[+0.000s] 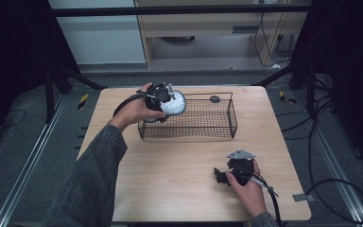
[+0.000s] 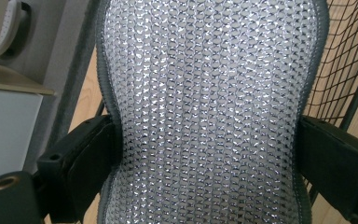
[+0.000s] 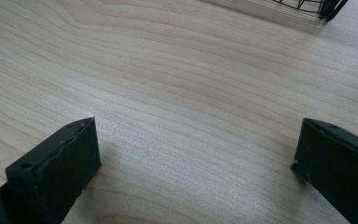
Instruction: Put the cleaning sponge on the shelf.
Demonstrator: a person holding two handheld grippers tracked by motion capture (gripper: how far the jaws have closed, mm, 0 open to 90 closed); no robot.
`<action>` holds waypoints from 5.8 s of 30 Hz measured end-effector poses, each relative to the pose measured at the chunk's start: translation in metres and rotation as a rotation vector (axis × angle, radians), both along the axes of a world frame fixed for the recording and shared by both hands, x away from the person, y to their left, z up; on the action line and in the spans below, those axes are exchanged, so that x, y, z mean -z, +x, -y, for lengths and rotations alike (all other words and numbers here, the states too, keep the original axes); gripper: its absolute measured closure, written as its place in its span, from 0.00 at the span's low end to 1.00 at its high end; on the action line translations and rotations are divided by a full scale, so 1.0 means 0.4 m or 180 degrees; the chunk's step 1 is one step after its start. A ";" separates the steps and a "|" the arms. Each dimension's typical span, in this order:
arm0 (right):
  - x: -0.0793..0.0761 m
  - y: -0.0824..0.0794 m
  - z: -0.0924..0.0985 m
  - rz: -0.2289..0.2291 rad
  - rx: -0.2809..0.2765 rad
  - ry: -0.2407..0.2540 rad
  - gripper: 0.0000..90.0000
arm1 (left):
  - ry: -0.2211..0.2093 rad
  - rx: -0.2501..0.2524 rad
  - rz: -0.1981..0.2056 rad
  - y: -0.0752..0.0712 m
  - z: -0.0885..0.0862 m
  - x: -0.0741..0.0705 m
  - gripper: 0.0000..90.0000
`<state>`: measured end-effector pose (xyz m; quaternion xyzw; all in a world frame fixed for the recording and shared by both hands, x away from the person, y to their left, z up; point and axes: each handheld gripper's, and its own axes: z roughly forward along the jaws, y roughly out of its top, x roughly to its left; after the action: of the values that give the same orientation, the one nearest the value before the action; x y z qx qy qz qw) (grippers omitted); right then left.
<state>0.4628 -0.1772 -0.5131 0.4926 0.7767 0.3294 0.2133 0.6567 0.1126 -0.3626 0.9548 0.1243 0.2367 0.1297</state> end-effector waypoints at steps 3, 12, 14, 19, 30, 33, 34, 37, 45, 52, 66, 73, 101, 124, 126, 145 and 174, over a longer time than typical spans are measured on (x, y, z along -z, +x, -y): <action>0.000 0.000 0.000 0.0000 -0.0001 0.0000 0.00 | 0.0016 -0.0010 0.0005 0.002 -0.001 0.011 0.07; 0.000 0.000 0.000 0.0000 0.0001 -0.0002 0.00 | 0.0068 0.0008 0.0049 0.004 0.012 0.032 0.07; 0.000 0.000 0.000 -0.0001 0.0002 -0.0001 0.00 | 0.0106 0.0011 0.0084 0.004 0.017 0.038 0.07; 0.000 0.000 0.000 -0.0002 0.0004 0.0002 0.00 | 0.0119 0.0021 0.0091 0.005 0.019 0.041 0.07; 0.000 0.000 0.000 -0.0002 0.0005 0.0003 0.00 | 0.0199 0.0013 0.0081 0.007 0.009 0.053 0.07; 0.000 0.000 0.000 0.0000 0.0002 0.0000 0.00 | 0.0163 0.0041 0.0054 0.006 0.010 0.053 0.07; 0.000 0.000 0.000 0.0001 0.0001 0.0000 0.00 | 0.0163 0.0041 0.0054 0.006 0.010 0.053 0.07; 0.000 0.000 0.000 0.0000 0.0002 0.0000 0.00 | 0.0121 0.0003 0.0028 0.007 0.011 0.055 0.06; 0.000 0.000 0.000 0.0001 0.0003 0.0000 0.00 | 0.0003 -0.0058 -0.0050 0.012 0.006 0.063 0.04; 0.000 0.000 0.000 0.0001 0.0003 0.0001 0.00 | -0.0026 -0.0036 -0.0064 0.008 0.005 0.054 0.08; 0.000 0.000 0.000 0.0001 0.0003 0.0000 0.00 | -0.0202 -0.0047 -0.0021 -0.007 -0.012 0.037 0.22; 0.000 0.000 0.000 -0.0007 0.0004 -0.0001 0.00 | -0.0240 -0.0041 0.0008 -0.022 -0.015 0.029 0.26; 0.000 -0.001 0.000 -0.0007 0.0008 0.0005 0.00 | -0.0388 -0.0034 0.0207 -0.109 0.023 -0.003 0.31; 0.000 0.000 0.000 -0.0005 0.0005 0.0000 0.00 | -0.0682 -0.0168 0.0203 -0.182 0.057 0.007 0.14; 0.000 0.000 0.000 -0.0005 0.0004 0.0000 0.00 | -0.0714 -0.0177 0.0204 -0.186 0.058 0.007 0.09; 0.000 0.000 0.000 -0.0003 0.0004 0.0003 0.00 | -0.1176 -0.0242 0.0136 -0.257 0.042 0.013 0.05; 0.000 -0.001 0.000 -0.0002 0.0009 0.0005 0.00 | -0.1635 -0.0714 0.0302 -0.362 -0.133 0.053 0.05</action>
<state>0.4625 -0.1771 -0.5133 0.4940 0.7759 0.3295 0.2131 0.5118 0.1656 -0.3839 0.8589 0.2788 0.2547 0.3461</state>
